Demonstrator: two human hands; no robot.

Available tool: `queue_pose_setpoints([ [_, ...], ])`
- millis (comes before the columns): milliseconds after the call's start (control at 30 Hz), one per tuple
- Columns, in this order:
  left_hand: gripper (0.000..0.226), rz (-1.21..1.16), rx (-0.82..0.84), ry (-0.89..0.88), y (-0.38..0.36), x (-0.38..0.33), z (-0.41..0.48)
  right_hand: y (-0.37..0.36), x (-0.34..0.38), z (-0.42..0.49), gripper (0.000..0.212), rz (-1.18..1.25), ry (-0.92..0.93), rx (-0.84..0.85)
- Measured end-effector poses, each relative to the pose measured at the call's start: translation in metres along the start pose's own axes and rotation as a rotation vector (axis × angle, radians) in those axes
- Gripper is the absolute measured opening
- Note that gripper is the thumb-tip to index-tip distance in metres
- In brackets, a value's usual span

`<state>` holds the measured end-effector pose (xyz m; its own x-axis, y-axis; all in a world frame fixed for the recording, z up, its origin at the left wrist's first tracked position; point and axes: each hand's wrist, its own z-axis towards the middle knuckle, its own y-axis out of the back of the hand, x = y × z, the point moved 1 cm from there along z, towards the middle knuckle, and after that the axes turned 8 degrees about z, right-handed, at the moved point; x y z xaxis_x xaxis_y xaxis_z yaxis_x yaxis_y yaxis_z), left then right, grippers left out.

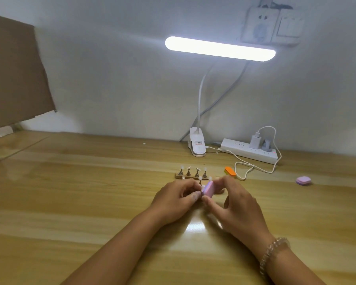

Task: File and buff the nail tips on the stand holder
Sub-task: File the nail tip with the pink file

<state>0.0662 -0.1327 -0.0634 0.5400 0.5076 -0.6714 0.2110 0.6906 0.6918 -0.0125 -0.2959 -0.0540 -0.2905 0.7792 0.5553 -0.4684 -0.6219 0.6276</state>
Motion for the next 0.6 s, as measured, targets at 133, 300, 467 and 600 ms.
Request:
queue_pose_setpoints([
  [133, 0.011, 0.005, -0.016, -0.001, 0.0008, 0.0002, 0.0003, -0.0007, 0.0038, -0.0005, 0.031, -0.006, 0.004, 0.057],
  [300, 0.011, 0.02, 0.002, -0.011, 0.0005, -0.0009, -0.0009, -0.0002, 0.0032, -0.0031, 0.033, -0.038, 0.035, 0.045],
  [467, 0.012, 0.028, -0.005, -0.004, 0.0006, -0.0007, 0.0004, 0.0011, 0.0017, 0.0003, 0.029, -0.009, -0.027, -0.002],
  [600, 0.012, 0.024, 0.001, -0.014, 0.0012, -0.0003, 0.0, -0.0005, 0.0048, -0.0028, 0.033, -0.03, 0.038, 0.064],
])
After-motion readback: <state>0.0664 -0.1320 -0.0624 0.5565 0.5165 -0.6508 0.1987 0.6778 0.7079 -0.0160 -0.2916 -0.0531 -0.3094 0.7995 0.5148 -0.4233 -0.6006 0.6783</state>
